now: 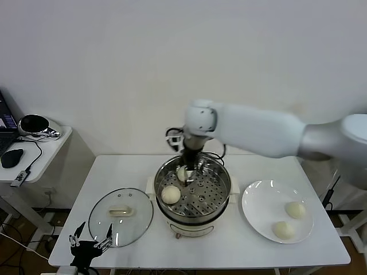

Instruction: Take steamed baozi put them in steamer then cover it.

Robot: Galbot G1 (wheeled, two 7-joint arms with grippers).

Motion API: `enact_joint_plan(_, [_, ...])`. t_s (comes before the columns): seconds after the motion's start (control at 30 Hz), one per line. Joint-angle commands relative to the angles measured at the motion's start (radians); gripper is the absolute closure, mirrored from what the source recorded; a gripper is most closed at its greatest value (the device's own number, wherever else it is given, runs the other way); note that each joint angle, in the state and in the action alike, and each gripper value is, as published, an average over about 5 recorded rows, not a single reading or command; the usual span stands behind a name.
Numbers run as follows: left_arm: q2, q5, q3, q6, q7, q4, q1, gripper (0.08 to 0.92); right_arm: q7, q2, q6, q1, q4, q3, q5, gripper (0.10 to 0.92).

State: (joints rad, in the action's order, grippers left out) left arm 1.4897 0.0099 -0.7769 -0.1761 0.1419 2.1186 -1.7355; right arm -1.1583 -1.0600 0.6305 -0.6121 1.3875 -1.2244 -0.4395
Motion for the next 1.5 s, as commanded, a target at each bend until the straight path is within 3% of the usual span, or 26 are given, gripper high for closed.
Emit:
enact_joint_plan(0.03, [-0.005,-0.042,0.000,-0.017,0.013,-0.001,0.002,0.177,-0.129,0.453,-0.200,-0.018,0.172,0.071,0.193,0.203])
enact_joint_plan(0.3, [-0.015,-0.044,0.013,-0.018,0.018,-0.020,-0.002,0.177,-0.153,0.614,-0.458,0.205,0.143,0.193,0.291,0.203])
enact_joint_plan(0.73, [-0.005,-0.025,0.023,-0.025,0.025,-0.019,-0.016,0.177,-0.113,0.657,-0.441,0.648,0.129,0.448,0.510,0.203])
enact_joint_plan(1.5, [-0.014,-0.022,0.019,-0.025,0.027,-0.060,-0.011,0.177,-0.072,0.596,-0.434,0.744,0.062,0.461,0.567,0.203])
